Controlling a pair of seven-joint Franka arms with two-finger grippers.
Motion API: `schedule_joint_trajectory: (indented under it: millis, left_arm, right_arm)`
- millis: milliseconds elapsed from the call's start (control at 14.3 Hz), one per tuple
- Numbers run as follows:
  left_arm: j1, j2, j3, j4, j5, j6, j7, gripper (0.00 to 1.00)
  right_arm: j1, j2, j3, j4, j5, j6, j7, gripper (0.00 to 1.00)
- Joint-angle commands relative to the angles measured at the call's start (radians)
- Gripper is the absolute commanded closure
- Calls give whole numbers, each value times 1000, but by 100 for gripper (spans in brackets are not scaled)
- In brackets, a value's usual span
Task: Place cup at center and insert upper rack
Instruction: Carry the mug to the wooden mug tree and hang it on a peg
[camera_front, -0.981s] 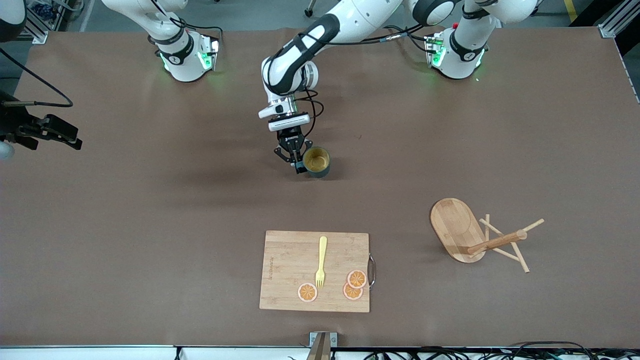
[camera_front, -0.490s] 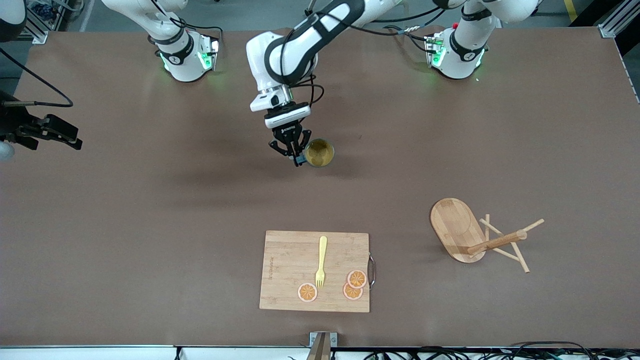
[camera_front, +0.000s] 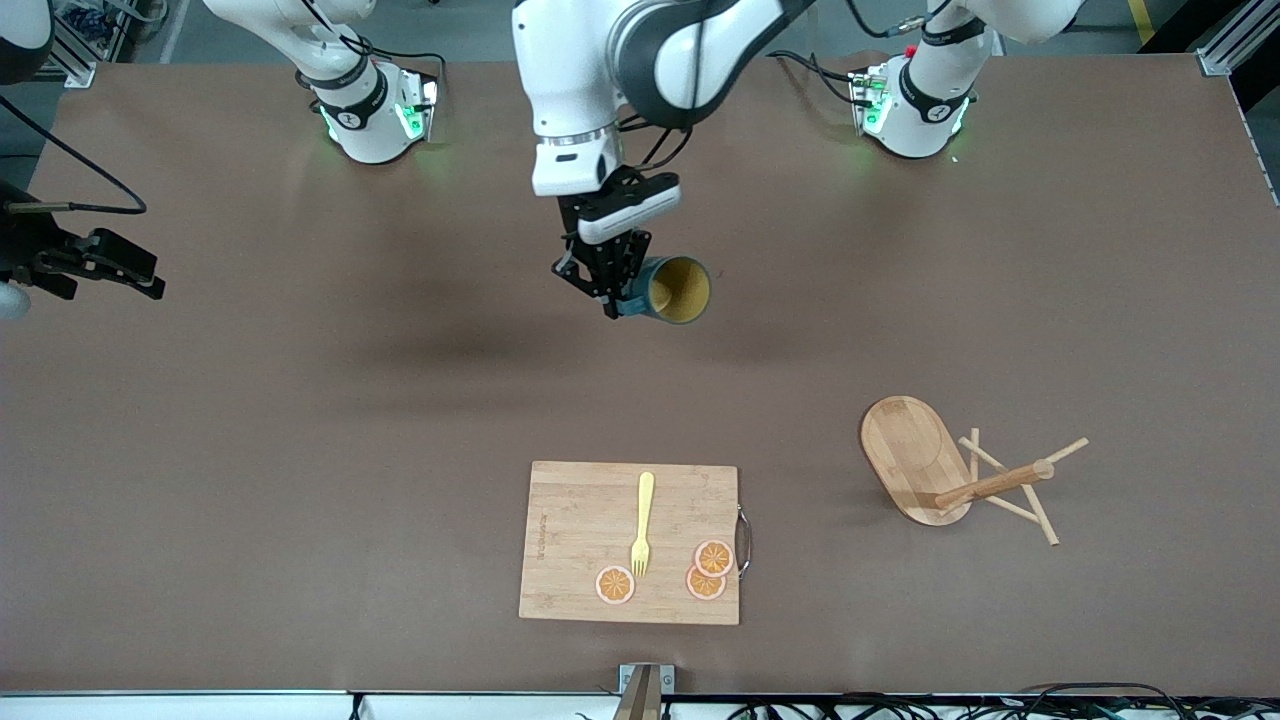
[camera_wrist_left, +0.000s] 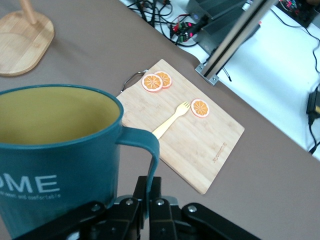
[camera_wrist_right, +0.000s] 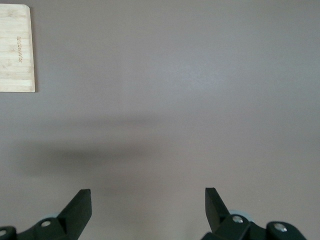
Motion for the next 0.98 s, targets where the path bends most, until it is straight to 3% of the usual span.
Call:
schedule_joint_trajectory:
  millis: [0,210,630,911]
  left_arm:
    - [86,-76,-4,-32,-173,21,1,100]
    - [172,-130,-4,-32,-314,21,7,100]
    - [405,-193,-4,-38,-718,63,17,100]
    - [557,-211,-4,-61,-966,54,197,100]
  right_arm:
    - [-1,-19,3,-16,-8,-2,8,0]
    - [-1,-19,3,-16,-8,-2,8,0]
    - [-2,-20,3,-16,-8,-2,-3,0]
    - [-2,-19,3,-14,-9,4,-3,0]
